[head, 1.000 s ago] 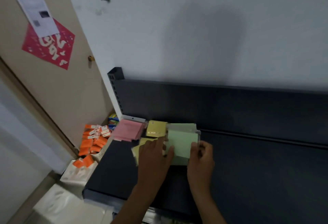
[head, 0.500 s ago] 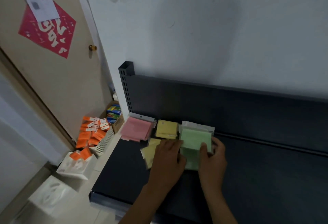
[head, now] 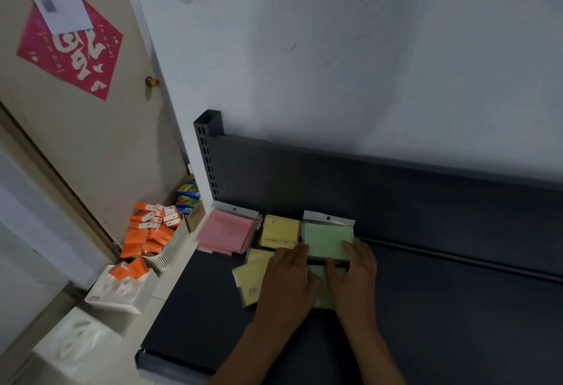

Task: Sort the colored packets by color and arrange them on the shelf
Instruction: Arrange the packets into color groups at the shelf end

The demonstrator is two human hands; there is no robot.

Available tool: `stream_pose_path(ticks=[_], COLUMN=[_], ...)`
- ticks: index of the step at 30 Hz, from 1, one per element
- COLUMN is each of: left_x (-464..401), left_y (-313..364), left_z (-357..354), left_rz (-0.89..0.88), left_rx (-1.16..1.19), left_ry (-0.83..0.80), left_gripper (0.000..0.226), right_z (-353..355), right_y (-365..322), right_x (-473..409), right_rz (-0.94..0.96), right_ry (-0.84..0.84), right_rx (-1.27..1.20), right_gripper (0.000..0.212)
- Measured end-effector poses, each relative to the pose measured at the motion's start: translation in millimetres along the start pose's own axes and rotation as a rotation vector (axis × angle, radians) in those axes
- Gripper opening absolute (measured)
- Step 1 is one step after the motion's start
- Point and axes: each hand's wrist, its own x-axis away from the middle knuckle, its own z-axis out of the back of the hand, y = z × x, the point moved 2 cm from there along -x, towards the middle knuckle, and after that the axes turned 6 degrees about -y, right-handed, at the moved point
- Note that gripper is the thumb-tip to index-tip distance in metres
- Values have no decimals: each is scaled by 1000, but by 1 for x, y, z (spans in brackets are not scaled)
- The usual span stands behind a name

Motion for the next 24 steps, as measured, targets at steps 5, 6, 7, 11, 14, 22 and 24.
stream_pose_path(ticks=[5,6,7,11,14,22,24], left_x=[0,1,1,3,7,26,31], left_y=[0,1,3,8,14,30,28], left_z=[3,4,6,7,2,0,2], left_rz=[8,-6,-21,-60,-82,-130,-136], left_rx=[97,103,104,93,99,118,122], left_ry=[58,77,89,101,82,60,59], left_gripper=[51,47,43,32,29,28,29], right_z=[4,7,9,20,28,46,44], right_y=[1,1,0,-2,-2,8,9], right_x=[1,2,2,9,16,47,53], right_rz=[-40,-42,-44,-70,-75,-150,-153], right_ry=[-39,-40,-38,-21,-4,67,86], right_rx=[-54,-62,-67,-85,-102,-120,-137], right_gripper=[54,54,54,51,46,43,42])
